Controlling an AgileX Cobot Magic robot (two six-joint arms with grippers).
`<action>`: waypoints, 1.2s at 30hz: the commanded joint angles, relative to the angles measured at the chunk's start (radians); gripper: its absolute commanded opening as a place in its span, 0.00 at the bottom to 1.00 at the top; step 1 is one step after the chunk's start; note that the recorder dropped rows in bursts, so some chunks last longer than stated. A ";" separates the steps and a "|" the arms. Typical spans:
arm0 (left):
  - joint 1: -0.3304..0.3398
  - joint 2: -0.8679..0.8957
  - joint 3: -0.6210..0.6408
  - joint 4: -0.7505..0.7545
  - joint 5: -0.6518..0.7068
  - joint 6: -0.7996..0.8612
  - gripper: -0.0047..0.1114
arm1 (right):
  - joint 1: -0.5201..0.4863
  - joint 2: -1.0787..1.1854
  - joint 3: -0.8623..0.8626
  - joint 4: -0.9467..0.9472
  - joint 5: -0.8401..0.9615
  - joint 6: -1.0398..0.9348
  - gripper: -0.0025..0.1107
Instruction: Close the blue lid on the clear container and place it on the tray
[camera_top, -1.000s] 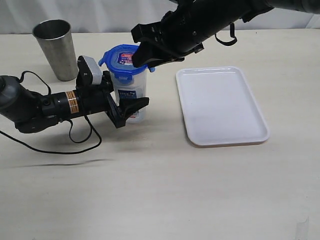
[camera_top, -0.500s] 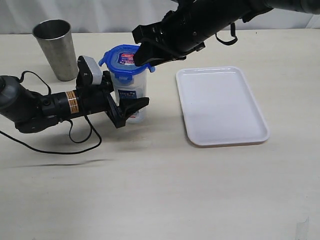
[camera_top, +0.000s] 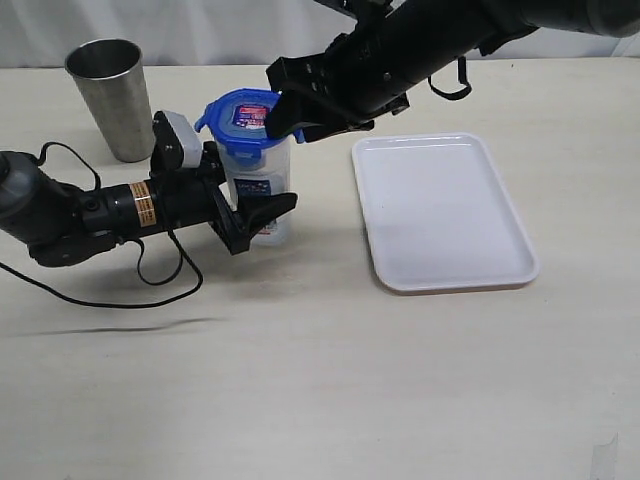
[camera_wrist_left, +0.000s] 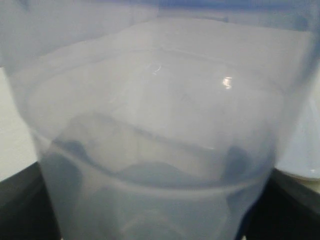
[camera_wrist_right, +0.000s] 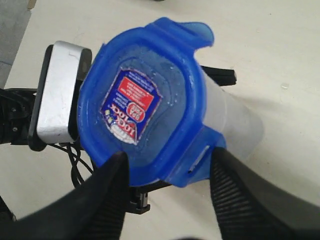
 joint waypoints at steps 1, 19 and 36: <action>-0.009 -0.001 0.003 0.024 -0.004 0.000 0.04 | 0.004 0.021 0.002 -0.012 -0.005 -0.022 0.36; -0.009 -0.001 0.003 0.052 -0.004 -0.006 0.04 | 0.004 0.021 0.090 0.232 -0.012 -0.222 0.38; -0.009 -0.001 0.003 0.054 -0.004 -0.006 0.04 | -0.010 0.101 0.090 0.375 0.063 -0.356 0.38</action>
